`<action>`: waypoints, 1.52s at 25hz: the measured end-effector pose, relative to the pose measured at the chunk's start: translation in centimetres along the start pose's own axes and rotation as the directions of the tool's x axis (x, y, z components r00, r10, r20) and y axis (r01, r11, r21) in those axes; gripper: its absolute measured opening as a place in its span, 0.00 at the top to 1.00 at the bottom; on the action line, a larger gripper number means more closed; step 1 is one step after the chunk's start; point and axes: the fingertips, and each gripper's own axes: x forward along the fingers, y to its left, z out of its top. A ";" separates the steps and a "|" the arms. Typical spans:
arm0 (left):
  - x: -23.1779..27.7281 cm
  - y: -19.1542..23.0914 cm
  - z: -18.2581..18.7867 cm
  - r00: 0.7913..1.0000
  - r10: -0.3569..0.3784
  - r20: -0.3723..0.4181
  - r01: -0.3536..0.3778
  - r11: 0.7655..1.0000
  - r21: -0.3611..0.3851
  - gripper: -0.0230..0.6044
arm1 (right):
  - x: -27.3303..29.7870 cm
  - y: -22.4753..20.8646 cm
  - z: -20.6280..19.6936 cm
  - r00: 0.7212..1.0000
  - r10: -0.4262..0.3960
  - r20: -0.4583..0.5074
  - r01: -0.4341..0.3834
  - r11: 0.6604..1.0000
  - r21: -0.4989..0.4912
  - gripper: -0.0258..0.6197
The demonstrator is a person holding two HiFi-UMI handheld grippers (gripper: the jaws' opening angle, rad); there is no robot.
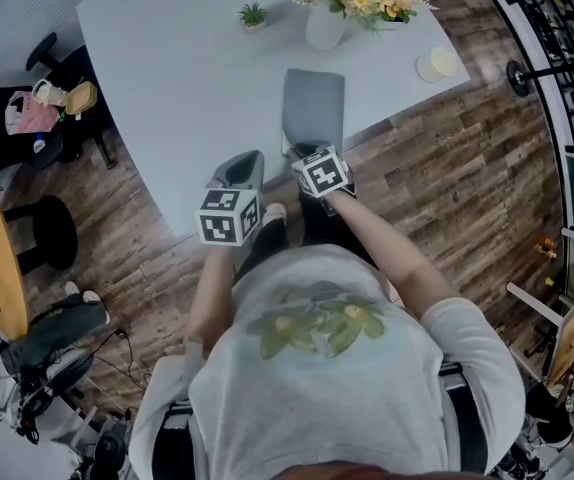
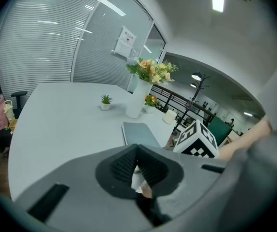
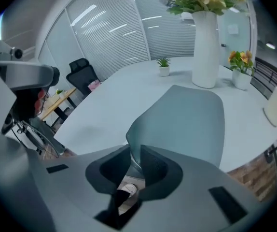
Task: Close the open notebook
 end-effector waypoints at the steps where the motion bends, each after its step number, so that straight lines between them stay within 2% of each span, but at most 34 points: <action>1: 0.0 0.0 0.0 1.000 -0.003 -0.001 0.003 1.000 0.002 0.96 | 0.1 0.0 0.0 1.000 -0.003 -0.006 0.002 1.000 -0.027 0.85; 5: 0.2 -0.1 0.3 1.000 -0.019 -0.002 0.019 1.000 0.009 0.96 | 0.2 0.7 -0.1 0.999 0.037 -0.039 -0.040 0.997 -0.073 0.80; 9: 0.4 -0.1 0.9 1.000 -0.029 0.005 0.029 0.999 0.019 0.96 | -0.4 1.5 -0.3 0.993 0.102 -0.051 -0.103 0.994 -0.020 0.72; 13: 0.4 -0.2 1.8 0.999 -0.039 0.018 0.039 0.999 0.028 0.96 | -1.6 2.0 0.7 0.988 0.152 0.027 -0.154 0.986 0.066 0.69; 17: 0.1 -0.4 2.5 0.998 -0.052 0.036 0.051 0.998 0.034 0.96 | -3.6 2.5 2.1 0.980 0.165 0.114 -0.179 0.976 0.125 0.69; 23: -0.6 -1.2 3.9 0.994 -0.080 0.078 0.076 0.996 0.049 0.96 | -7.1 2.8 4.7 0.962 0.119 0.244 -0.160 0.975 0.157 0.69; 30: -2.0 -2.4 5.4 0.986 -0.106 0.130 0.095 0.992 0.088 0.96 | -11.6 3.6 7.2 0.917 0.064 0.394 -0.154 0.967 0.203 0.70; 38: -3.5 -4.0 6.5 0.974 -0.134 0.181 0.108 0.983 0.145 0.96 | -15.8 4.2 8.6 0.859 -0.043 0.510 -0.061 0.981 0.184 0.88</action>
